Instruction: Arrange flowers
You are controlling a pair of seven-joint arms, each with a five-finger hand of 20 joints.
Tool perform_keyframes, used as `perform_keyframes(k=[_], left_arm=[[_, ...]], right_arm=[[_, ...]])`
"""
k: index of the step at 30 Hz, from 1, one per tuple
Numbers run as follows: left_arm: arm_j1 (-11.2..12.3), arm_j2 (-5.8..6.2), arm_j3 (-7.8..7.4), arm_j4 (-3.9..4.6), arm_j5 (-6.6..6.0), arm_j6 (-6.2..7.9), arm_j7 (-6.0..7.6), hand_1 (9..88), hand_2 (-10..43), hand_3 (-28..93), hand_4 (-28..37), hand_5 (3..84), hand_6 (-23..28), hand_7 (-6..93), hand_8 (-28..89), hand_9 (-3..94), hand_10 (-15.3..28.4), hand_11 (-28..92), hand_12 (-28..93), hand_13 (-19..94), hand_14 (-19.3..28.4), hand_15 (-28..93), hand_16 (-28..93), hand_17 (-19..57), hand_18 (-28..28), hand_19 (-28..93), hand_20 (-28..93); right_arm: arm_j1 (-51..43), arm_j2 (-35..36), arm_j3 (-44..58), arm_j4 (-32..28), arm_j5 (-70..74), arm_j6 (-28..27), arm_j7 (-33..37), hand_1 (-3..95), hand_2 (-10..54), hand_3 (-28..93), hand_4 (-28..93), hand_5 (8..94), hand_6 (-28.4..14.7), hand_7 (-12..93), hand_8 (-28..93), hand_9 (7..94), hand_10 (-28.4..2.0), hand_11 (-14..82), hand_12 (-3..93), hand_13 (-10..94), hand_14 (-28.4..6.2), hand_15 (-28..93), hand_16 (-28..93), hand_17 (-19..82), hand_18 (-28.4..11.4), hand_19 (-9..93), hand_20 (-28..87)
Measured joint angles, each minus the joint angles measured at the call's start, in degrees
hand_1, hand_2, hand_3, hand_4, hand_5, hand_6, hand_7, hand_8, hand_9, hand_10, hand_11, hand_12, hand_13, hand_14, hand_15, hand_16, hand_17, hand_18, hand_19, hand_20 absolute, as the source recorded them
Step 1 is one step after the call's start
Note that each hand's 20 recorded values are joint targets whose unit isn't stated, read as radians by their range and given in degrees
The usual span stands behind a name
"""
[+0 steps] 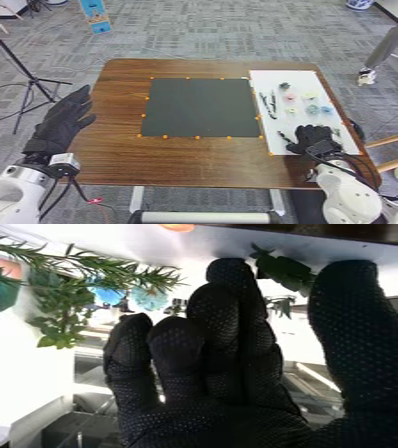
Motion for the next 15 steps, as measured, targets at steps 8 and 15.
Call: perform_keyframes(k=[8, 15], left_arm=[[0.04, 0.17, -0.05, 0.02, -0.15, 0.01, -0.01, 33.5, -9.5, 54, -28.3, 19.6, 1.0, 16.5, -10, 13.2, 7.4, 9, 21, 9, 9.2, 7, 8, -10.8, 14.8, 33, 7], [0.06, 0.13, -0.06, 0.01, -0.23, 0.15, -0.03, 33.1, -9.5, 54, -28.3, 19.7, 1.1, 16.4, -10, 13.2, 7.4, 10, 20, 9, 9.2, 7, 8, -10.8, 14.8, 33, 7]], right_arm=[[3.05, -0.38, -3.43, 0.44, -0.38, 1.09, -0.57, 49.2, -9.5, 72, -28, 64.4, 0.3, 56, 10, 71.6, -10.2, 48.3, 55.4, 65, -9.9, 79, 41, 35, -20.2, 86, 49], [3.86, -1.86, -3.95, 0.36, -0.12, 0.89, -1.53, 50.1, -9.5, 77, -28, 68.3, 0.4, 55, 10, 75.7, -9.1, 46.6, 59.8, 69, -9.0, 81, 42, 37, -20.7, 89, 50]])
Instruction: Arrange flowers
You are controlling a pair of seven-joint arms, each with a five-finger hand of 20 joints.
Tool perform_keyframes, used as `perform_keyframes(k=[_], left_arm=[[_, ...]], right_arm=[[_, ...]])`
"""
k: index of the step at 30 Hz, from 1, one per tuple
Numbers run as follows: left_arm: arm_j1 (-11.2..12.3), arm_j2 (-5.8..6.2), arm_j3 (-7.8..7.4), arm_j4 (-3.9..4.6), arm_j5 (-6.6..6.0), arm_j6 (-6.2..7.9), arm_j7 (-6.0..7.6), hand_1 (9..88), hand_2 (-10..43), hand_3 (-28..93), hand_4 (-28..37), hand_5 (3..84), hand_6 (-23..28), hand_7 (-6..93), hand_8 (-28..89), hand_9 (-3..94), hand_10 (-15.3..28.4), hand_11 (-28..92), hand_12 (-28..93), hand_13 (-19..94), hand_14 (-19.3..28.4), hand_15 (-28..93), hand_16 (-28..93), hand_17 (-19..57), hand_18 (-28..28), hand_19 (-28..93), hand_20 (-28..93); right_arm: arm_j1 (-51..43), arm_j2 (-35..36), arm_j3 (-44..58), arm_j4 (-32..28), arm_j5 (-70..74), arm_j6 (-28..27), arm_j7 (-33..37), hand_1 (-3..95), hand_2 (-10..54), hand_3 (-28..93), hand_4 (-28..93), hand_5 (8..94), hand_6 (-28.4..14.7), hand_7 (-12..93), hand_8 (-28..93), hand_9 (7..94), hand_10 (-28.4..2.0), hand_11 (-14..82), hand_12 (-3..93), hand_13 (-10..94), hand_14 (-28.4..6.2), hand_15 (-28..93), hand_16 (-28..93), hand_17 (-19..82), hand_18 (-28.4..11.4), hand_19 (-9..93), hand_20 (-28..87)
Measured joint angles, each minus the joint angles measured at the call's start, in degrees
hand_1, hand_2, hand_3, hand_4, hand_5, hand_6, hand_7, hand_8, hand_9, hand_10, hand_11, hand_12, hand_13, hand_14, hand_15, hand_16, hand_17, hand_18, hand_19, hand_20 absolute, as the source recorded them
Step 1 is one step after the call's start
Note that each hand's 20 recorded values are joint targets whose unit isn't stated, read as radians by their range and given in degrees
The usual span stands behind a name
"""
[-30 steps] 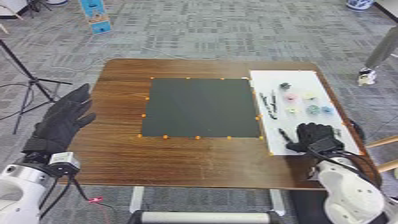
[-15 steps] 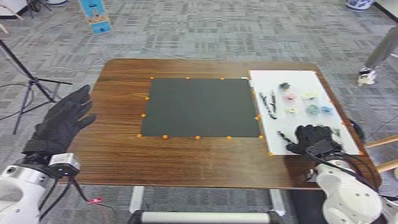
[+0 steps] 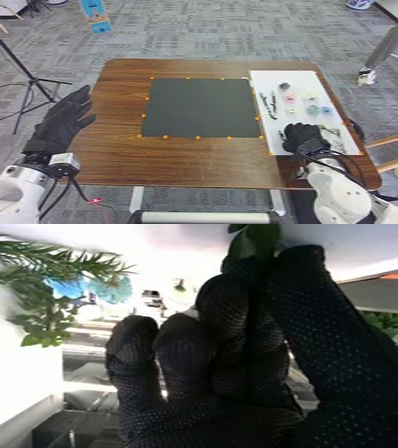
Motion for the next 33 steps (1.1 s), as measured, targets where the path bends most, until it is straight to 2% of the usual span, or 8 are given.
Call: perform_keyframes(k=[2, 3, 7, 20, 23, 28, 33], left_arm=[[0.0, 0.0, 0.0, 0.0, -0.04, 0.06, -0.02, 33.0, -9.5, 54, -28.3, 19.7, 1.1, 16.4, -10, 13.2, 7.5, 10, 20, 9, 9.2, 7, 8, -10.9, 14.8, 34, 7], [0.0, 0.0, 0.0, 0.0, -0.05, 0.09, -0.02, 33.0, -9.5, 54, -28.3, 19.7, 1.0, 16.5, -10, 13.2, 7.5, 10, 20, 9, 9.2, 7, 8, -10.9, 14.8, 34, 7], [0.0, 0.0, 0.0, 0.01, -0.09, 0.2, -0.02, 33.0, -9.5, 55, -28.3, 19.7, 1.0, 16.6, -10, 13.2, 7.4, 10, 20, 9, 9.2, 7, 8, -10.9, 14.8, 34, 7], [-0.02, -0.07, -0.06, 0.04, -0.13, 0.3, -0.08, 32.4, -9.5, 56, -28.3, 19.8, 1.0, 16.5, -10, 13.2, 7.5, 9, 20, 9, 9.2, 7, 7, -11.0, 14.7, 34, 7], [0.23, -0.07, -0.67, -0.05, -0.13, 0.3, 0.01, 32.2, -9.5, 56, -28.3, 19.8, 1.0, 16.5, -10, 13.2, 7.5, 9, 20, 9, 9.3, 7, 8, -10.9, 14.8, 34, 7], [1.59, -0.38, -3.22, -0.8, -0.09, 0.71, 0.75, 32.1, -9.5, 56, -28.3, 20.0, 1.1, 16.4, -10, 13.4, 7.5, 10, 20, 9, 9.3, 7, 7, -10.9, 14.8, 34, 7], [2.1, -0.48, -4.07, -1.05, -0.09, 0.96, 1.14, 32.1, -9.5, 55, -28.3, 20.1, 1.1, 16.5, -10, 13.5, 7.4, 10, 20, 9, 9.3, 7, 7, -10.9, 14.8, 34, 7]], right_arm=[[0.0, -0.14, 0.19, 0.04, 0.23, -0.21, -0.3, 46.7, -9.5, 81, -22, 66.9, 0.9, 56, 16, 75.8, -8.8, 47.3, 63.7, 70, -9.1, 82, 44, 38, -21.1, 90, 51], [0.0, -0.18, 0.27, 0.06, 0.4, -0.31, -0.54, 44.1, -9.5, 82, -18, 65.7, 1.1, 57, 21, 75.4, -8.9, 49.6, 64.2, 70, -9.2, 83, 45, 38, -21.3, 91, 52], [-0.01, -0.3, 0.81, 0.21, 1.43, -1.06, -1.63, 41.4, -9.5, 83, -13, 63.7, 0.9, 58, 27, 76.2, -8.9, 52.8, 63.9, 72, -9.3, 84, 46, 39, -21.6, 92, 53], [-0.17, -0.86, 2.18, 0.65, 5.75, 0.46, -2.36, 38.5, -9.5, 83, -5, 64.5, 0.2, 59, 35, 79.5, -8.0, 54.4, 63.8, 75, -8.1, 84, 47, 44, -21.4, 93, 54], [-0.36, -2.17, 3.41, 0.54, 8.21, 1.85, -1.13, 38.3, -9.5, 83, -4, 64.6, 0.1, 59, 35, 79.9, -7.9, 54.4, 63.3, 76, -7.8, 83, 46, 45, -21.2, 93, 55], [2.45, -4.12, 1.85, 0.29, 11.03, 4.44, 0.65, 38.0, -9.5, 83, -2, 65.0, 0.0, 59, 35, 80.8, -7.7, 54.0, 63.6, 77, -7.4, 83, 47, 46, -21.1, 93, 56], [8.36, -6.42, -2.63, 0.16, 15.35, 6.12, 0.87, 37.8, -9.5, 83, -2, 65.0, -0.1, 58, 35, 81.0, -7.6, 53.6, 63.7, 77, -7.4, 83, 47, 47, -21.1, 93, 56]])
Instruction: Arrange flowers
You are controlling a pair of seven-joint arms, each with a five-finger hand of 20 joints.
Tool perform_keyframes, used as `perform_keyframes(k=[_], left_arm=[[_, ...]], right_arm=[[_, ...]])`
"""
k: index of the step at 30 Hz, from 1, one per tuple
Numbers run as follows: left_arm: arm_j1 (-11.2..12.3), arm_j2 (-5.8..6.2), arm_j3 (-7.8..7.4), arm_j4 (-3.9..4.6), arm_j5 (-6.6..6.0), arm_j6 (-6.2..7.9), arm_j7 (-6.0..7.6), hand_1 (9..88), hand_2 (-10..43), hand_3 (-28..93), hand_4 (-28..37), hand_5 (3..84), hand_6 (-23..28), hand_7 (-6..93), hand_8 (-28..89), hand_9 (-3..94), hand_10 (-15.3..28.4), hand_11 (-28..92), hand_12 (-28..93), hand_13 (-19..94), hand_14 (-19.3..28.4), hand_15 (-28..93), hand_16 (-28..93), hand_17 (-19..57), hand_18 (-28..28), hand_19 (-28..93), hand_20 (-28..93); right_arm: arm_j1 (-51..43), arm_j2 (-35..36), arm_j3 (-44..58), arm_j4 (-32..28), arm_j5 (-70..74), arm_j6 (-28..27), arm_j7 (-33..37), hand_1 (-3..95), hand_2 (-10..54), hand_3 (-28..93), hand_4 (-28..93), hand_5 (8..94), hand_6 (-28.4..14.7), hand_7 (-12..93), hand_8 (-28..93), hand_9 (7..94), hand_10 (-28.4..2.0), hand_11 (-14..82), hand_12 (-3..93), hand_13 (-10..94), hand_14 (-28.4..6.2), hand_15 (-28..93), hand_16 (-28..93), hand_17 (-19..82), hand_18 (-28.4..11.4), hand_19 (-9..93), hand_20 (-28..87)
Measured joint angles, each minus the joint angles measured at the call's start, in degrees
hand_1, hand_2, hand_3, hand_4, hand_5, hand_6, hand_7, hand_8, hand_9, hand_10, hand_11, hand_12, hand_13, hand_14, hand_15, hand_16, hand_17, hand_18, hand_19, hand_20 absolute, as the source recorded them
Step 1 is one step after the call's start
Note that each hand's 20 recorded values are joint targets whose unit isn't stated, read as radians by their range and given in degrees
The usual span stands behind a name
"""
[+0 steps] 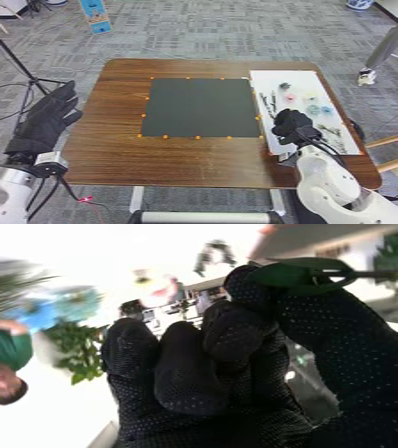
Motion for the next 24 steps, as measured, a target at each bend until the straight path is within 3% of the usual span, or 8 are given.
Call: perform_keyframes(k=[6, 11, 13, 16, 18, 20, 24], left_arm=[[0.09, -0.16, -0.78, -0.25, 0.0, -0.05, 0.16, 28.4, -9.5, 60, -28.3, 20.0, 0.9, 16.3, -9, 13.5, 7.3, 9, 20, 9, 9.2, 7, 8, -11.0, 15.3, 33, 7], [0.63, -0.16, -1.83, -0.39, -0.17, -0.46, 2.43, 27.6, -9.5, 63, -28.3, 20.0, 0.7, 16.0, -9, 13.8, 7.3, 9, 20, 10, 9.1, 6, 8, -10.9, 15.3, 32, 7], [0.81, -0.41, -2.71, -0.39, -1.69, -2.01, 3.25, 27.9, -9.5, 63, -28.3, 20.5, 0.7, 16.0, -9, 14.4, 7.3, 9, 20, 10, 9.2, 6, 8, -10.8, 15.5, 32, 7], [1.18, -1.3, -4.76, -0.36, -7.01, -6.07, 3.91, 28.4, -9.5, 62, -28.3, 21.8, 0.9, 15.8, -9, 15.2, 7.5, 8, 20, 11, 9.3, 6, 8, -10.8, 15.8, 32, 7], [1.43, -1.65, -5.4, -0.36, -9.42, -6.77, 4.4, 28.6, -9.5, 62, -28.3, 22.1, 0.9, 15.7, -9, 15.5, 7.6, 8, 20, 11, 9.3, 6, 8, -10.8, 15.9, 32, 8], [1.56, -1.69, -5.43, -0.36, -9.59, -6.21, 4.73, 28.6, -9.5, 62, -28.3, 22.2, 0.9, 15.7, -9, 15.7, 7.6, 8, 20, 11, 9.4, 6, 8, -10.6, 15.9, 32, 8], [1.36, -1.55, -4.73, -0.17, -8.64, -4.58, 5.17, 28.9, -9.5, 61, -28.3, 22.2, 0.9, 15.8, -9, 15.8, 7.7, 8, 20, 11, 9.5, 6, 8, -10.5, 15.8, 32, 8]], right_arm=[[6.88, -5.07, -6.37, 0.63, 1.72, 1.29, 0.25, 37.7, -9.5, 83, -1, 65.3, -0.2, 58, 36, 81.4, -7.5, 53.4, 63.4, 78, -7.3, 82, 47, 47, -20.9, 93, 57], [12.07, -11.13, -11.78, 3.76, -0.26, 1.16, 0.8, 38.0, -9.5, 82, -1, 65.6, -0.4, 58, 36, 81.5, -7.5, 53.4, 63.3, 78, -7.3, 82, 47, 47, -21.0, 93, 57], [13.64, -14.03, -13.26, 5.68, -0.96, 0.99, 1.11, 38.2, -9.5, 82, -2, 65.7, -0.4, 58, 36, 81.5, -7.5, 53.3, 63.5, 78, -7.2, 82, 47, 48, -21.0, 93, 57], [15.58, -18.19, -15.39, 8.74, -1.92, 0.5, 1.51, 38.3, -9.5, 82, -2, 65.7, -0.5, 57, 36, 81.7, -7.5, 53.0, 63.1, 78, -7.1, 82, 47, 48, -21.0, 93, 57], [16.62, -20.64, -16.9, 10.45, -2.54, 0.1, 1.85, 38.6, -9.5, 82, -2, 65.7, -0.5, 57, 36, 81.8, -7.5, 52.9, 63.0, 78, -7.0, 82, 47, 48, -21.0, 93, 57], [17.46, -22.71, -18.36, 11.74, -3.08, -0.33, 2.16, 38.7, -9.5, 82, -2, 65.6, -0.5, 57, 36, 81.8, -7.5, 52.8, 63.1, 78, -7.0, 82, 47, 48, -21.0, 93, 57], [19.07, -26.22, -21.1, 14.27, -3.81, -0.82, 2.63, 38.8, -9.5, 82, -2, 65.7, -0.4, 57, 35, 81.9, -7.4, 52.6, 63.1, 78, -7.0, 82, 47, 48, -21.1, 93, 57]])
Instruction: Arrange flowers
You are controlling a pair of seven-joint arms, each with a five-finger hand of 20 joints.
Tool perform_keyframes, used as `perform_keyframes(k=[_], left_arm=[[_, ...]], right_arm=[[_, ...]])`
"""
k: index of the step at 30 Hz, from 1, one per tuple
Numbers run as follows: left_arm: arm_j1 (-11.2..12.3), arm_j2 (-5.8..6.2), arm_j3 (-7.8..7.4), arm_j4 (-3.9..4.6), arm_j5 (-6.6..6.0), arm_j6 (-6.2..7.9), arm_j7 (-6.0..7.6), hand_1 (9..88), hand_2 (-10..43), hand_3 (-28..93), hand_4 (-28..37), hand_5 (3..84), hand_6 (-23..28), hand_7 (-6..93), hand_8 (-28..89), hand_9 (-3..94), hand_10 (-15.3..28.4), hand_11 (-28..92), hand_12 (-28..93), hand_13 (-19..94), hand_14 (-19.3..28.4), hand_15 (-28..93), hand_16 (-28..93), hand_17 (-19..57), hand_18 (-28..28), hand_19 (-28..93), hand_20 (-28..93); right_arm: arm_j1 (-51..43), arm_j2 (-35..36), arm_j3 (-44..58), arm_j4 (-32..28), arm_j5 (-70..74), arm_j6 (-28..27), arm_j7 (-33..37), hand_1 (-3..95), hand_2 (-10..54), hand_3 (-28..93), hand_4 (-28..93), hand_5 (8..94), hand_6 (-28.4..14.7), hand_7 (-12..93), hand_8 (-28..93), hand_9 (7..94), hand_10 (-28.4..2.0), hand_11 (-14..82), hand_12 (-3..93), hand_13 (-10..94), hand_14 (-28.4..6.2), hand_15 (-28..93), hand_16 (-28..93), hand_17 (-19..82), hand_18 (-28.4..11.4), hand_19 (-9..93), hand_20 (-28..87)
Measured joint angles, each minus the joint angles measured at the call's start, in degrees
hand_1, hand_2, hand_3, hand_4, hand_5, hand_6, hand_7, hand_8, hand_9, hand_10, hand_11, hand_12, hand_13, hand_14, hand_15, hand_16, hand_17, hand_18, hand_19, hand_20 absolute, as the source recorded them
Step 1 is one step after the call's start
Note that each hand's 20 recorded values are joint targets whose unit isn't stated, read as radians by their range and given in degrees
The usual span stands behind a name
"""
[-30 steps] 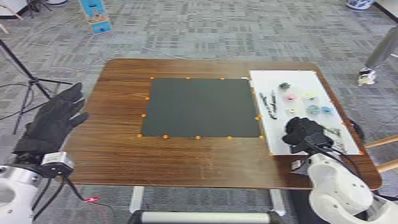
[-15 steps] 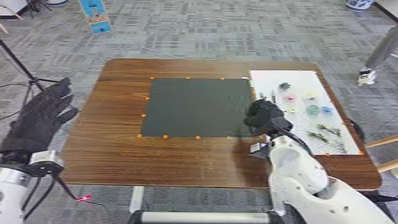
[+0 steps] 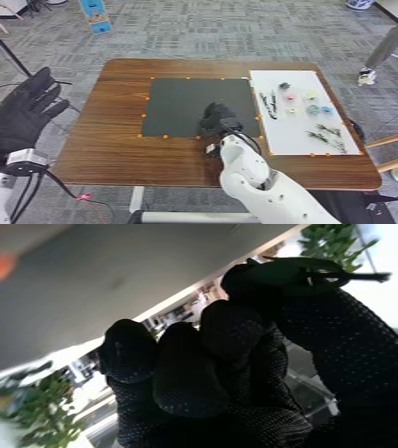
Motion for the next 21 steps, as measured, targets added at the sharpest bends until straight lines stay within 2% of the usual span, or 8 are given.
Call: perform_keyframes(k=[7, 14, 21], left_arm=[[-1.95, 1.07, 2.45, 0.97, 1.5, 0.2, -0.2, 28.7, -9.5, 62, -28.3, 22.4, 0.8, 15.9, -9, 15.9, 7.6, 8, 20, 11, 9.4, 6, 8, -10.6, 15.9, 32, 8], [-5.3, 2.74, 6.45, 2.5, 2.19, 0.06, -1.01, 29.2, -9.5, 61, -28.3, 22.4, 0.9, 15.9, -9, 15.9, 7.5, 8, 20, 11, 9.4, 6, 8, -10.6, 15.9, 32, 8], [-7.54, 4.49, 8.27, 3.08, 2.5, 0.02, -2.07, 28.7, -9.5, 62, -28.3, 22.5, 0.9, 15.9, -9, 15.9, 7.5, 8, 20, 11, 9.4, 6, 8, -10.7, 15.9, 32, 8]], right_arm=[[3.36, -5.45, -2.17, 6.06, -1.72, 0.07, 0.94, 38.8, -9.5, 82, -2, 65.6, -0.3, 57, 35, 81.9, -7.2, 52.2, 63.0, 79, -6.9, 82, 47, 48, -21.1, 93, 57], [6.92, -8.57, -3.77, 10.82, -2.79, 0.16, 2.86, 39.2, -9.5, 81, -3, 65.9, -0.3, 57, 34, 82.1, -7.3, 51.7, 62.4, 79, -6.8, 81, 47, 48, -21.0, 93, 57], [10.08, -9.37, -7.53, 12.65, -2.96, -0.7, 4.24, 41.2, -9.5, 80, -6, 67.1, -0.1, 55, 31, 82.9, -7.3, 50.5, 60.3, 79, -6.6, 81, 47, 49, -20.9, 93, 57]])
